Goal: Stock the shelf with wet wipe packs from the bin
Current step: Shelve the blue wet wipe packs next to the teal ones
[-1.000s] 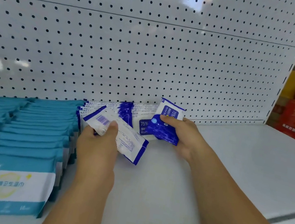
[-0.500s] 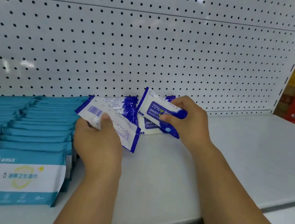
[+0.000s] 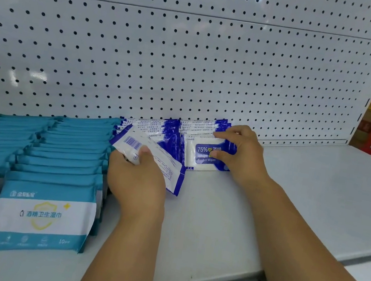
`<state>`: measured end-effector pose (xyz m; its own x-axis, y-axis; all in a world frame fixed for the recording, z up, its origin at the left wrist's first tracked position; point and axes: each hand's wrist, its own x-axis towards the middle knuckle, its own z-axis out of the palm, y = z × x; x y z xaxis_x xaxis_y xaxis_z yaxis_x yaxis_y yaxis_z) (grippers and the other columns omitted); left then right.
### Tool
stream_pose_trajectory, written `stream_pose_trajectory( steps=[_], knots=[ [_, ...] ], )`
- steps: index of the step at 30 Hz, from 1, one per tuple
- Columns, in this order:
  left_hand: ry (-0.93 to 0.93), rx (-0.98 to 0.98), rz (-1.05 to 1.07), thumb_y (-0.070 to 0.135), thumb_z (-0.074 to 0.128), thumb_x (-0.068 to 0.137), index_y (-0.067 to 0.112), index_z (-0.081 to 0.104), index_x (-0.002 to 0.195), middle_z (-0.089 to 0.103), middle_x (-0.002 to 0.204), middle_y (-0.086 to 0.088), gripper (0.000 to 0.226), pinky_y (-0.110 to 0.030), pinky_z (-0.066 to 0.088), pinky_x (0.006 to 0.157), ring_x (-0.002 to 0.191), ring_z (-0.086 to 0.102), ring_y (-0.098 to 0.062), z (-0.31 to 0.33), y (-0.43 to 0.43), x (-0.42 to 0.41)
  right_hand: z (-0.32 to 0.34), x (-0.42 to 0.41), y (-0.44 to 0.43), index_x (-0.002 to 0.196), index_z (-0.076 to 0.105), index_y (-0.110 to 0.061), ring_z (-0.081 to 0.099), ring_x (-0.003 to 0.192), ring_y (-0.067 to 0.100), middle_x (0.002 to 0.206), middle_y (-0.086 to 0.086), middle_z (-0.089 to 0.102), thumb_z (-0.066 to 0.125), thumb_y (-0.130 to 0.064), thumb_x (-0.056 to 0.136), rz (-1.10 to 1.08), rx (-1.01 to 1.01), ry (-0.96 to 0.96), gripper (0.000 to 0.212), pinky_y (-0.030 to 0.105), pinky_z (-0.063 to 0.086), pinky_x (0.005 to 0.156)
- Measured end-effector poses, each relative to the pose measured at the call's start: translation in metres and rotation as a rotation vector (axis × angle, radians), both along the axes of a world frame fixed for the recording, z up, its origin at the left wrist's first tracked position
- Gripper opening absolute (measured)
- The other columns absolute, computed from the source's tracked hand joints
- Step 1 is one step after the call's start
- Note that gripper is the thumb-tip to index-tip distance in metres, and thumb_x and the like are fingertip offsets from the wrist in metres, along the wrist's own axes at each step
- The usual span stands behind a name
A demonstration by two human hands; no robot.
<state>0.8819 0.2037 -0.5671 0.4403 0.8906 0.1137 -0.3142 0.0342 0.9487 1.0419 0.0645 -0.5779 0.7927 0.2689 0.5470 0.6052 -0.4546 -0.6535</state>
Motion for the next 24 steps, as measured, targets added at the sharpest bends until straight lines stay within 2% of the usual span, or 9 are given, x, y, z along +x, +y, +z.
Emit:
stream_pose_trajectory(
  steps=[1,3,7,9,12,14,18,22,24],
  knots=[
    [0.004,-0.003,-0.003,0.02,0.062,0.098,0.016,0.06,0.121,0.068,0.111,0.0,0.023,-0.025,0.052,0.065,0.096,0.068,-0.017,0.0,0.0,0.0,0.0,0.0,0.001,0.122,0.069,-0.032,0.041,0.128,0.013,0.132,-0.009,0.049,0.086,-0.025,0.078,-0.074,-0.097,-0.063,0.047,0.033,0.032,0.109],
    [0.002,-0.006,-0.008,0.02,0.061,0.098,0.017,0.06,0.122,0.068,0.112,0.0,0.024,-0.023,0.051,0.062,0.096,0.068,-0.017,0.0,0.0,0.0,0.001,-0.002,0.0,0.124,0.066,-0.038,0.031,0.133,0.013,0.14,-0.012,0.046,0.084,-0.034,0.079,-0.142,-0.207,-0.109,0.049,0.035,0.021,0.106],
    [-0.005,-0.02,-0.019,0.02,0.061,0.099,0.018,0.059,0.122,0.068,0.113,0.0,0.024,-0.021,0.05,0.06,0.093,0.067,-0.014,0.0,-0.001,0.0,-0.003,-0.008,-0.005,0.128,0.058,-0.047,0.019,0.137,0.012,0.144,-0.016,0.039,0.08,-0.052,0.076,-0.164,-0.354,-0.054,0.057,0.034,0.013,0.101],
    [-0.005,-0.024,-0.018,0.019,0.061,0.099,0.018,0.06,0.123,0.068,0.112,0.0,0.024,-0.021,0.049,0.06,0.091,0.067,-0.013,0.0,0.0,-0.001,-0.004,-0.008,-0.001,0.127,0.06,-0.046,0.019,0.138,0.012,0.146,-0.016,0.038,0.082,-0.055,0.073,-0.186,-0.35,-0.09,0.059,0.031,0.01,0.1],
    [-0.013,-0.032,-0.032,0.019,0.061,0.099,0.018,0.059,0.124,0.067,0.113,0.0,0.026,-0.018,0.048,0.057,0.09,0.066,-0.011,0.002,-0.001,-0.002,-0.003,-0.006,0.008,0.126,0.061,-0.04,0.022,0.135,0.011,0.144,-0.013,0.04,0.086,-0.053,0.067,-0.19,-0.274,-0.173,0.065,0.026,0.01,0.096],
    [-0.005,-0.034,-0.038,0.02,0.061,0.099,0.018,0.058,0.126,0.066,0.114,0.001,0.027,-0.016,0.047,0.056,0.091,0.065,-0.012,0.002,-0.001,-0.003,-0.002,-0.007,0.015,0.131,0.058,-0.036,0.022,0.135,0.013,0.146,-0.011,0.04,0.087,-0.051,0.066,-0.197,-0.286,-0.203,0.072,0.028,0.012,0.098],
    [0.009,-0.032,-0.039,0.022,0.061,0.099,0.018,0.057,0.123,0.066,0.114,0.0,0.025,-0.017,0.047,0.057,0.093,0.065,-0.013,0.001,-0.001,-0.003,0.003,-0.014,0.016,0.133,0.054,-0.034,0.026,0.131,0.014,0.142,-0.009,0.04,0.089,-0.049,0.063,-0.224,-0.239,-0.12,0.08,0.027,0.015,0.093],
    [-0.002,-0.057,-0.05,0.021,0.061,0.099,0.021,0.056,0.111,0.065,0.105,0.003,0.013,-0.018,0.046,0.057,0.085,0.063,-0.005,0.003,-0.001,-0.003,0.008,-0.023,0.009,0.128,0.056,-0.03,0.033,0.126,0.016,0.134,-0.008,0.045,0.091,-0.042,0.065,-0.219,-0.176,-0.045,0.073,0.029,0.025,0.096],
    [-0.023,-0.079,-0.06,0.021,0.061,0.098,0.022,0.058,0.105,0.068,0.102,0.004,0.008,-0.02,0.048,0.06,0.087,0.066,-0.008,0.004,-0.001,-0.003,0.01,-0.03,0.008,0.121,0.06,-0.027,0.04,0.121,0.014,0.127,-0.008,0.05,0.09,-0.037,0.07,-0.159,-0.09,0.016,0.06,0.027,0.035,0.097]
  ],
)
